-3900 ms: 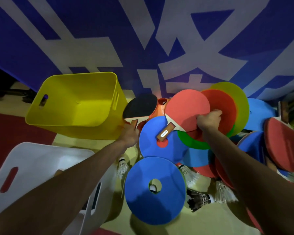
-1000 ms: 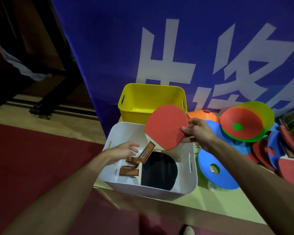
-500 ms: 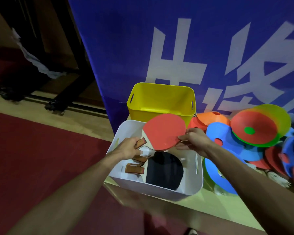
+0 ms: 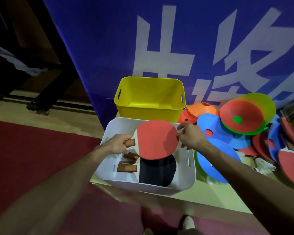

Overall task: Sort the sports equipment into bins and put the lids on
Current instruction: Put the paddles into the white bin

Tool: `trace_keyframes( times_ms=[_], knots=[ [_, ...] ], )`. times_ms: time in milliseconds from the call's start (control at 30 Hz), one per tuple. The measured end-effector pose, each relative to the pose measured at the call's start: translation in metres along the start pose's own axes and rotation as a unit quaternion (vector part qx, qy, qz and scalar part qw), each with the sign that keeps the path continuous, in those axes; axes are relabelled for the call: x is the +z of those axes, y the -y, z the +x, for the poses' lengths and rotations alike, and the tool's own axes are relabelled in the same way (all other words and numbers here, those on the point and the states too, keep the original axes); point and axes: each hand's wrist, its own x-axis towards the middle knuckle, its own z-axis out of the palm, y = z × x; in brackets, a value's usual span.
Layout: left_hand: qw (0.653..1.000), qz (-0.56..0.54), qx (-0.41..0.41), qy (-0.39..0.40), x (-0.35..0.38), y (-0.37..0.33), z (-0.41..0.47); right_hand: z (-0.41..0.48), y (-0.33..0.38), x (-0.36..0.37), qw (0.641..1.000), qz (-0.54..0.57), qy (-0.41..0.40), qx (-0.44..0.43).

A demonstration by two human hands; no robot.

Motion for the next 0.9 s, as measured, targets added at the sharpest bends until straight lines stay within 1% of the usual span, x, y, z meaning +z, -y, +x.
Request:
trace_keyframes(
  times_ms=[133,200,433,567,667,767,900],
  knots=[
    [0.999,0.037,0.018,0.023,-0.001,-0.001,0.005,0.003,-0.005,0.002,0.998,-0.021,-0.048,-0.018],
    [0.997,0.052,0.025,0.043,0.001,-0.006,0.009,0.003,-0.006,0.002,0.998,-0.023,-0.058,-0.019],
    [0.988,0.133,0.046,0.069,0.025,-0.019,0.029,-0.009,-0.013,-0.001,1.0,0.003,-0.027,-0.014],
    [0.983,0.17,0.04,0.064,0.033,-0.018,0.042,-0.017,-0.015,-0.008,1.0,0.019,-0.001,-0.01],
    [0.984,0.164,0.021,0.064,0.039,-0.017,0.045,-0.022,-0.016,-0.013,1.0,0.022,0.009,-0.008],
    [0.981,0.187,0.009,0.058,0.038,-0.014,0.041,-0.023,-0.017,-0.017,1.0,0.027,0.005,-0.01],
    [0.991,0.132,0.006,0.029,0.024,-0.016,0.03,-0.02,-0.012,-0.02,0.999,0.035,0.012,-0.011]
  ],
)
